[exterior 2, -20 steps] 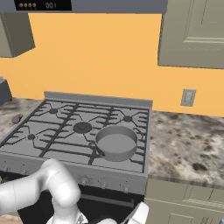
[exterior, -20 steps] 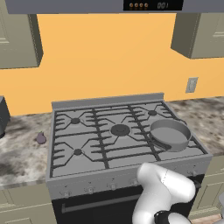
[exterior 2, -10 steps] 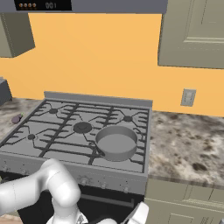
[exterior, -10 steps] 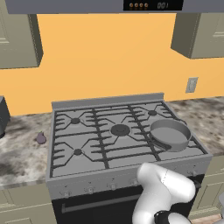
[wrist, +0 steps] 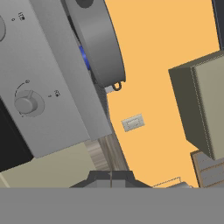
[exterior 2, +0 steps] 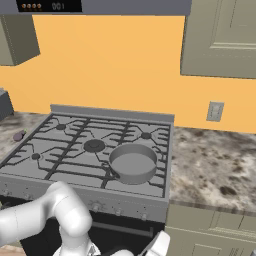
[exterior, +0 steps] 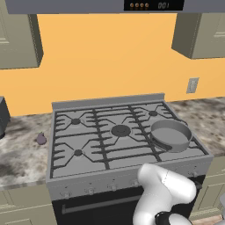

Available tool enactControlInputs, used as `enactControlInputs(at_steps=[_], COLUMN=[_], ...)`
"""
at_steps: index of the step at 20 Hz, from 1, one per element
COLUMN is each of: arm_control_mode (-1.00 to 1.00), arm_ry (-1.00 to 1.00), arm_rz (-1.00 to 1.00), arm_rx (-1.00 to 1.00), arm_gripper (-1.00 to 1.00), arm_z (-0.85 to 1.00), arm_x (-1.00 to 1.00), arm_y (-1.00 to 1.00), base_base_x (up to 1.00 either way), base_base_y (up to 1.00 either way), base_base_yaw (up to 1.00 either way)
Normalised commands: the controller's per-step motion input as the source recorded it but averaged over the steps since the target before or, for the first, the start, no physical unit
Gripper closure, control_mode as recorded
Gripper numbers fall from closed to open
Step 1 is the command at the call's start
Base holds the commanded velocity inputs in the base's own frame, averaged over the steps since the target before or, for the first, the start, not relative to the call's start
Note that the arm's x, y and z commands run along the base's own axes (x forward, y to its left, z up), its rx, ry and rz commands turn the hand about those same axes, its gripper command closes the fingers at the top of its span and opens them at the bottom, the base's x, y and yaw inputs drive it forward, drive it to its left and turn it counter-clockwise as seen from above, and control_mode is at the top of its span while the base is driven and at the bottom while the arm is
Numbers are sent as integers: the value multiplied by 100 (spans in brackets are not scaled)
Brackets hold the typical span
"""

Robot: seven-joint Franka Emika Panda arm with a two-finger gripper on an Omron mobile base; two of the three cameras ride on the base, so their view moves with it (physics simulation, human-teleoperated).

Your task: Turn on the burner for the pot on the stove. Wait thirty seconds for the pot to heat up. Then add the eggplant to the pot.

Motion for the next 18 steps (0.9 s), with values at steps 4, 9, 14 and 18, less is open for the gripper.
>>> enactControlInputs(at_steps=[4,9,14,18], arm_control_mode=[-100,-100,-100,-100], arm_ry=[0,0,0,1], arm_rz=[0,0,0,-3], arm_rx=[0,0,0,-5], arm_gripper=[100,100,100,100], arm_z=[0,0,3,90], arm_x=[0,0,-1,-35], arm_y=[0,0,0,4], base_base_x=[0,0,0,0], base_base_y=[0,0,0,0], base_base_yaw=[0,0,0,0])
